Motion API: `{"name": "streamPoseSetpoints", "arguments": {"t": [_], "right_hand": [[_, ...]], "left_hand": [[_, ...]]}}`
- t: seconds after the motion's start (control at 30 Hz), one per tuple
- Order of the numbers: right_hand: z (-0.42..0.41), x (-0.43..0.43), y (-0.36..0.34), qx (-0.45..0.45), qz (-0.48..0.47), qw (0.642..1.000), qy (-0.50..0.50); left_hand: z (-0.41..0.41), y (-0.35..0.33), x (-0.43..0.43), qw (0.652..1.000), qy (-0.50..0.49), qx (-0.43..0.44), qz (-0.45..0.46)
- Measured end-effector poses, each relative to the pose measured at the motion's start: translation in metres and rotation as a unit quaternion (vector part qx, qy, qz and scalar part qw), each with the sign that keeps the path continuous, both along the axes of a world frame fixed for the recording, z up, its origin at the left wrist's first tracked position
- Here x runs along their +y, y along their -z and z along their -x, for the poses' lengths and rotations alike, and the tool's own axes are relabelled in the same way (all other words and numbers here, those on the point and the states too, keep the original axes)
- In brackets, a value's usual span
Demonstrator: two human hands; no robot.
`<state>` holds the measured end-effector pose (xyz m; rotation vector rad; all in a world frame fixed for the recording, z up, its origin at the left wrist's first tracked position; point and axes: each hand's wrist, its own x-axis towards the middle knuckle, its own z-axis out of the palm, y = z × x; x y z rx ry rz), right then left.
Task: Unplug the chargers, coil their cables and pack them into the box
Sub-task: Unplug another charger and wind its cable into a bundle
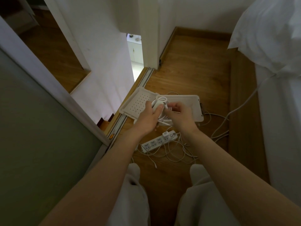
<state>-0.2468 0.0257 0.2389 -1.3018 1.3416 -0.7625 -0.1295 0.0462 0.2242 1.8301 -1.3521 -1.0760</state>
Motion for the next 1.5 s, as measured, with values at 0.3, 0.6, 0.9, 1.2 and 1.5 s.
{"name": "streamPoseSetpoints", "arguments": {"t": [0.3, 0.6, 0.9, 1.2, 1.5], "right_hand": [[-0.004, 0.008, 0.001, 0.159, 0.195, 0.968, -0.027], [-0.012, 0.024, -0.021, -0.095, 0.158, 0.983, -0.025], [-0.001, 0.016, -0.029, -0.002, 0.201, 0.979, 0.02], [0.012, -0.007, -0.003, 0.084, 0.059, 0.995, -0.001], [0.021, -0.009, -0.008, 0.026, 0.071, 0.997, -0.013]], "left_hand": [[-0.004, 0.01, -0.002, 1.0, -0.001, 0.002, -0.02], [-0.018, 0.025, -0.009, 0.993, -0.104, 0.016, -0.051], [-0.011, 0.003, -0.013, 0.98, -0.184, 0.078, 0.022], [-0.002, -0.017, -0.004, 0.964, -0.146, 0.2, 0.099], [0.0, -0.018, -0.001, 0.978, -0.061, 0.172, 0.104]]}}
